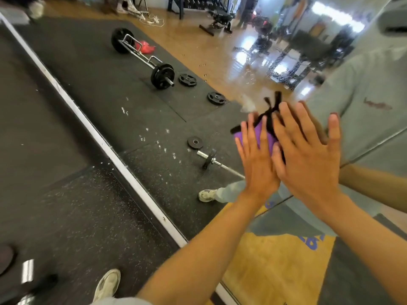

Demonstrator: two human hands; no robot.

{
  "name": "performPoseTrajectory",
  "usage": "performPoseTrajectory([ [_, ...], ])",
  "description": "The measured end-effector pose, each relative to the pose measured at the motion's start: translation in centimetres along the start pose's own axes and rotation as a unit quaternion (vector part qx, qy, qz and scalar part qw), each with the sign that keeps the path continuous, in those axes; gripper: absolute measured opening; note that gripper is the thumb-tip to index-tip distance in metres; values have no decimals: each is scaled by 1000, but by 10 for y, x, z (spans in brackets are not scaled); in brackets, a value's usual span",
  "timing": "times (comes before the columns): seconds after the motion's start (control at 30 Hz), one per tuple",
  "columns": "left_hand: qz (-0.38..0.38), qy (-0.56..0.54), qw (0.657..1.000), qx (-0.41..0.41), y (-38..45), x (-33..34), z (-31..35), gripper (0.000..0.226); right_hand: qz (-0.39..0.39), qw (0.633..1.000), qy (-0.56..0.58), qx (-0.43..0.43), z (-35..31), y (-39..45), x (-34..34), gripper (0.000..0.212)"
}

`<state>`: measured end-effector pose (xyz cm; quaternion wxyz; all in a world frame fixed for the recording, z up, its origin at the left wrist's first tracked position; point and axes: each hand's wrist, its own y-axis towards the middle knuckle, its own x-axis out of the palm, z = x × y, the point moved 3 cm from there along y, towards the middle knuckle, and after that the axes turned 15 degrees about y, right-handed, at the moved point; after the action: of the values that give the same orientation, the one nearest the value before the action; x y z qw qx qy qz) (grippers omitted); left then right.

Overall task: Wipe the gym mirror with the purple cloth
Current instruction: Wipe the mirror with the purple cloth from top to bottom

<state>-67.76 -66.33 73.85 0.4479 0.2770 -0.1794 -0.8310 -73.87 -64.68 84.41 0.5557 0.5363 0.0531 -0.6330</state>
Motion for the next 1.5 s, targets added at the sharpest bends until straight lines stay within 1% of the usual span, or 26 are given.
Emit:
performPoseTrajectory([
  [0.07,7,4,998,65,13,-8,-16,58,2,1000,-28,-2,0,-1,0,61],
  [0.1,12,-11,998,60,10,-5,-32,59,2,999,-33,-6,1,-1,0,62],
  [0.13,18,-32,999,18,2,-3,-50,60,3,999,-36,-8,0,-2,1,63],
  [0.2,3,-67,986,-153,-19,11,-96,61,6,999,-44,-9,1,-3,2,63],
  [0.3,-58,-128,901,-412,-40,29,-136,61,9,998,-60,-11,1,-2,4,63],
  [0.37,-50,-175,859,-479,-35,26,-132,63,8,997,-73,-12,1,-2,5,63],
  [0.4,-49,-177,861,-474,-25,20,-123,64,6,997,-76,-10,1,-1,4,63],
  [0.47,-30,-146,913,-379,7,4,-96,66,2,997,-81,-7,0,-2,3,64],
  [0.53,7,-92,974,-207,56,-17,-58,63,4,997,-75,-2,-1,3,1,65],
  [0.57,19,-67,991,-115,84,-30,-38,60,9,998,-63,3,-1,8,-1,66],
  [0.63,24,-17,998,54,127,-54,-3,59,25,999,-36,24,1,25,-10,67],
  [0.7,33,18,985,170,146,-64,6,59,44,998,-22,48,5,50,-23,68],
  [0.73,38,24,980,193,147,-64,-2,59,50,997,-20,59,8,62,-30,69],
  [0.77,43,22,983,178,145,-60,-19,59,57,996,-19,70,10,73,-38,69],
  [0.83,49,-2,998,27,138,-52,-66,63,71,993,-19,91,14,91,-50,69],
  [0.9,29,-34,986,-158,129,-45,-108,68,70,992,-25,103,17,100,-58,70],
  [0.93,11,-49,975,-215,127,-44,-117,69,67,992,-31,105,18,103,-60,70],
  [1.0,-8,-55,966,-251,135,-48,-107,69,62,991,-40,108,19,108,-62,70],
  [1.07,5,-43,982,-185,158,-60,-72,68,65,990,-44,113,18,114,-62,70],
  [1.13,34,-20,999,-37,189,-74,-18,66,83,989,-42,118,17,123,-65,70],
  [1.2,52,13,993,103,218,-91,38,62,108,984,-33,134,22,133,-74,69],
  [1.27,58,54,965,248,236,-107,75,59,133,978,-23,160,31,142,-87,68],
  [1.37,68,80,901,422,259,-119,78,57,151,973,-26,174,41,152,-101,68],
  [1.4,75,81,895,432,270,-122,70,56,152,973,-27,174,43,153,-104,68],
  [1.43,84,76,905,409,285,-126,59,56,155,972,-30,173,43,154,-105,68],
  [1.5,100,58,947,301,317,-133,36,57,158,971,-42,173,43,156,-108,68],
])
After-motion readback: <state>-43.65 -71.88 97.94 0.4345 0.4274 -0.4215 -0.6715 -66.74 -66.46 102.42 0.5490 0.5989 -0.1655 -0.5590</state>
